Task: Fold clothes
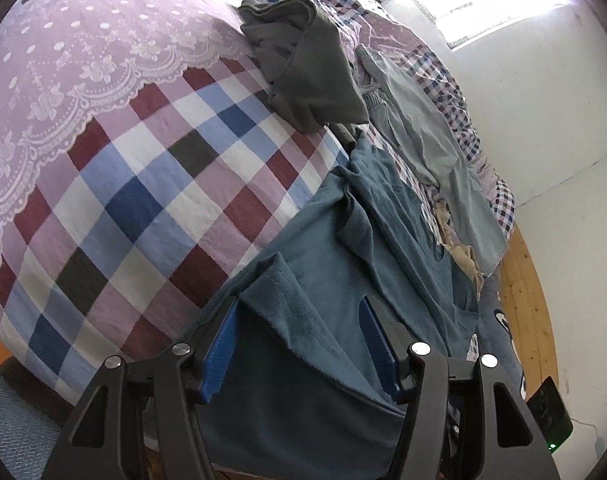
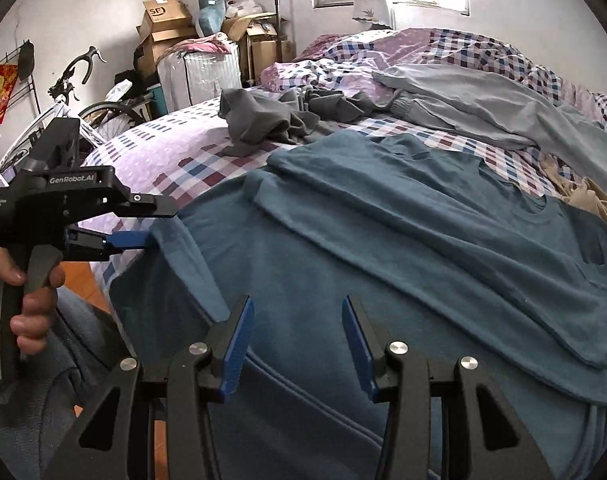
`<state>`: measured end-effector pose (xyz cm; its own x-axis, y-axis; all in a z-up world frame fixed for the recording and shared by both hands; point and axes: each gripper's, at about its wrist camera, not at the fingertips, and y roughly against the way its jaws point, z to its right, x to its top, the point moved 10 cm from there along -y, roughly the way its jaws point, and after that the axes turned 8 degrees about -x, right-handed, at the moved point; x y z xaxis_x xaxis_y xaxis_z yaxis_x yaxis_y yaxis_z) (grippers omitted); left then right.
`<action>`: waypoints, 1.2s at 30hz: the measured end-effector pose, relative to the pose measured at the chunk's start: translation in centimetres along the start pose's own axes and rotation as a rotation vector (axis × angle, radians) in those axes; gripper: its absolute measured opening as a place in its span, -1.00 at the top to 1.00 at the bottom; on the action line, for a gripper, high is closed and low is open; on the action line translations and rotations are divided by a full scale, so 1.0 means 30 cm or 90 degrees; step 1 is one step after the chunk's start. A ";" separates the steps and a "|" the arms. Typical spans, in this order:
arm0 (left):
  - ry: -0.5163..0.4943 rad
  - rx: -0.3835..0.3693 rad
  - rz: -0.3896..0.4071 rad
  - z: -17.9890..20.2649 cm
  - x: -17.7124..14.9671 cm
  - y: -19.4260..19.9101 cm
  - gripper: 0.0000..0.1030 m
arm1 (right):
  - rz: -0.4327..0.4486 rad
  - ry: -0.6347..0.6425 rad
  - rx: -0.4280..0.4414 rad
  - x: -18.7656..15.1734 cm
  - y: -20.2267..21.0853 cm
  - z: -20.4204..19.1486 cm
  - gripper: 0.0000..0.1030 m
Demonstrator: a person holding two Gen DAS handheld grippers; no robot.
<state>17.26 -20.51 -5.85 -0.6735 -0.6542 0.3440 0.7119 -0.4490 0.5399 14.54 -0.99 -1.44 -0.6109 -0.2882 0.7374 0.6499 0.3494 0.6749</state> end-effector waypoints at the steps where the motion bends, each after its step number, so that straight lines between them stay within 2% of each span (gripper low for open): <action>1: -0.005 0.007 0.007 0.000 0.005 0.004 -0.25 | -0.001 0.002 0.001 0.000 -0.001 -0.003 0.05; 5: -0.033 0.051 0.052 -0.007 0.042 0.051 -0.25 | -0.001 0.002 0.004 0.001 -0.002 -0.007 -0.05; 9: -0.069 0.084 0.111 0.007 0.085 0.101 -0.25 | 0.015 -0.059 0.000 0.034 0.025 0.069 -0.15; 11: -0.107 0.093 0.134 0.039 0.097 0.118 -0.25 | 0.028 -0.091 -0.006 0.054 0.048 0.120 -0.17; 14: -0.187 0.101 0.139 0.123 0.083 0.112 -0.25 | 0.052 -0.139 -0.019 0.088 0.100 0.214 -0.19; 19: -0.319 0.102 0.103 0.292 0.001 0.043 -0.25 | 0.113 -0.235 -0.049 0.132 0.235 0.438 -0.20; 23: -0.419 0.081 0.065 0.475 -0.137 -0.050 -0.25 | 0.179 -0.326 -0.100 0.141 0.372 0.661 -0.20; 26: -0.492 0.052 0.027 0.622 -0.251 -0.149 -0.26 | 0.200 -0.416 -0.143 0.096 0.450 0.818 -0.20; 29: -0.528 0.025 -0.001 0.731 -0.331 -0.249 -0.32 | 0.222 -0.480 -0.171 0.054 0.516 0.925 -0.20; 31: -0.546 0.001 -0.020 0.800 -0.387 -0.315 -0.41 | 0.224 -0.519 -0.167 0.023 0.532 0.969 -0.20; 36: -0.588 -0.040 -0.085 0.939 -0.532 -0.505 -0.42 | 0.229 -0.616 -0.158 -0.057 0.570 1.080 -0.20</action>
<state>11.63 13.88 2.12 -0.6227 0.1364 0.7705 0.6083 -0.5350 0.5863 12.05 34.35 8.01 -0.3933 0.6662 0.6336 0.8711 0.0495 0.4886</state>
